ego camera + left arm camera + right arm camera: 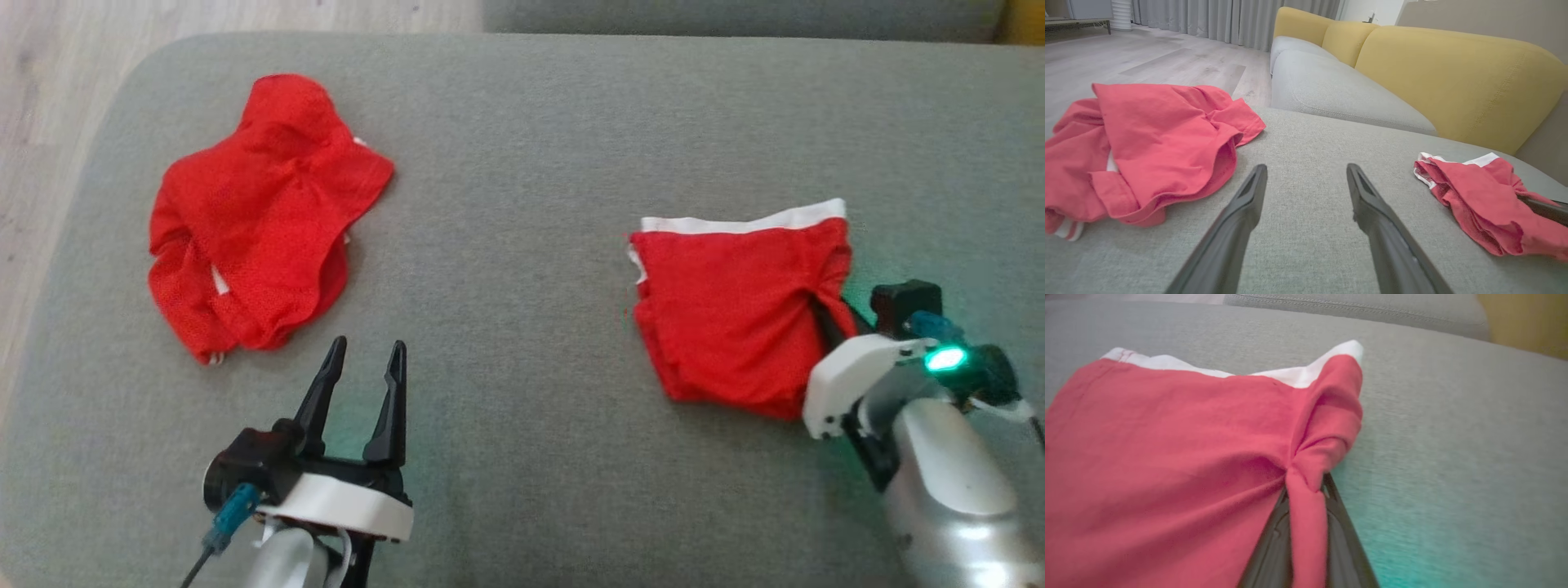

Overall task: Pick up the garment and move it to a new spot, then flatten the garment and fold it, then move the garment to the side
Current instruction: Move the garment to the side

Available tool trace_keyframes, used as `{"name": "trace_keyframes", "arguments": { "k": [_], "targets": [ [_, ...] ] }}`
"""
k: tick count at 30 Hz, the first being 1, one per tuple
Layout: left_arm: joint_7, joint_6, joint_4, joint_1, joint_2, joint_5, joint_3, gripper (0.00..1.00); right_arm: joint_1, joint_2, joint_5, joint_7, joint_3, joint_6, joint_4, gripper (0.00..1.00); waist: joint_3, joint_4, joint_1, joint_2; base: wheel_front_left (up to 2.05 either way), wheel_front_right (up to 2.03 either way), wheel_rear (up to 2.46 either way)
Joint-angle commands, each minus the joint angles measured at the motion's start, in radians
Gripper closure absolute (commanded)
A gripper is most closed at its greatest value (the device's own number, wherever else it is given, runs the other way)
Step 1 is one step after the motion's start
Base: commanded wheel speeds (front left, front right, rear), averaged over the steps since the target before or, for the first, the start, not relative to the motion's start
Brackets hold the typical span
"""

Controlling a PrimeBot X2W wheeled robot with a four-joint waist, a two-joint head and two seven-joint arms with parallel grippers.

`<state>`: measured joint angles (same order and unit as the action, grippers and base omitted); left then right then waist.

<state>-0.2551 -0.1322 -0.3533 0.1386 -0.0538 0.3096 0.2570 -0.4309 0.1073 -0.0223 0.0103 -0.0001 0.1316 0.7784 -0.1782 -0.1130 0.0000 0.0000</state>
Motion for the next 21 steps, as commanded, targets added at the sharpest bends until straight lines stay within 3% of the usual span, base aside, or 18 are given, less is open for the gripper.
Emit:
{"name": "trace_keyframes", "arguments": {
  "k": [1, 5, 9, 12, 17, 21],
  "targets": [
    [-0.007, 0.002, 0.025, 0.024, -0.006, 0.001, -0.038, 0.0, -0.022, 0.053, -0.015, 0.004, 0.038, -0.001, -0.017, 1.0, 0.015, 0.026, 0.0, 0.0, 0.0, 0.0, 0.0],
    [-0.007, 0.002, 0.03, 0.024, -0.008, -0.001, -0.042, 0.0, -0.036, 0.121, -0.017, -0.008, 0.07, -0.001, -0.022, 1.0, 0.02, 0.048, 0.0, 0.0, 0.0, 0.0, 0.0],
    [-0.007, 0.002, 0.04, 0.027, -0.007, -0.004, -0.044, 0.0, -0.048, 0.293, -0.01, -0.017, 0.064, -0.001, -0.01, 1.0, 0.01, 0.063, 0.0, 0.0, 0.0, 0.0, 0.0],
    [-0.007, 0.002, 0.049, 0.036, -0.009, -0.003, -0.039, 0.0, -0.059, 0.381, -0.019, -0.016, 0.015, -0.001, 0.011, 1.0, -0.014, 0.064, 0.0, 0.0, 0.0, 0.0, 0.0],
    [-0.007, 0.002, 0.053, 0.05, -0.021, 0.0, -0.034, 0.0, -0.093, 0.444, -0.033, -0.015, -0.087, -0.001, 0.049, 1.0, -0.055, 0.058, 0.0, 0.0, 0.0, 0.0, 0.0],
    [-0.007, 0.002, 0.057, 0.067, -0.031, 0.003, -0.028, 0.0, -0.13, 0.453, -0.029, -0.006, -0.165, -0.001, 0.067, 1.0, -0.088, 0.05, 0.0, 0.0, 0.0, 0.0, 0.0]
  ]
}}
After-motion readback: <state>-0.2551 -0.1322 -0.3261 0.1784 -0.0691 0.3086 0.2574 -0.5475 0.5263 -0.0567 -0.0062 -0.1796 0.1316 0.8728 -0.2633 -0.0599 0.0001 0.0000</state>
